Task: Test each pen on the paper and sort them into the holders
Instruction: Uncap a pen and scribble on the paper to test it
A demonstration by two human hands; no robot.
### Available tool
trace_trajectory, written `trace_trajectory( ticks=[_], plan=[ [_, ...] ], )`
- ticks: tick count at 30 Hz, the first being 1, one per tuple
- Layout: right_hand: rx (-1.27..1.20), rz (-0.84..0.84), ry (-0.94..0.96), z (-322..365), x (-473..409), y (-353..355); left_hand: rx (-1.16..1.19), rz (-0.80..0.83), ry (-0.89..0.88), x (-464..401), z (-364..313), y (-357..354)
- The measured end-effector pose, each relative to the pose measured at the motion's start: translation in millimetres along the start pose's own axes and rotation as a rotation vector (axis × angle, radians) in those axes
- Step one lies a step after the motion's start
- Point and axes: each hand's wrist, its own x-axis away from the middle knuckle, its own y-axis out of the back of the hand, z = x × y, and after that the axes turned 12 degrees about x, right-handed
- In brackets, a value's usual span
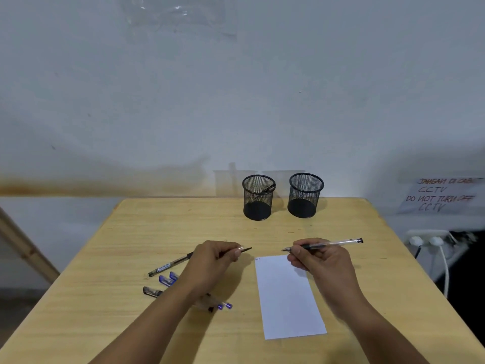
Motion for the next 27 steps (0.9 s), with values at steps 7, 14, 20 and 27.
trace_trajectory(
  ticks=[7,14,20,27],
  plan=[
    [0.119,-0.043,-0.109,-19,-1,-8,-0.359,-0.116,-0.013,-9,19,-9],
    [0.238,-0.036,-0.121,-24,-4,-20,-0.598,-0.180,-0.057,-7,29,-17],
    [0.306,-0.042,-0.067,-24,-8,-28,-0.546,-0.136,-0.189,3,28,-24],
    [0.451,-0.029,0.003,-27,-23,-41,-0.563,0.081,-0.262,26,19,-40]
  ],
)
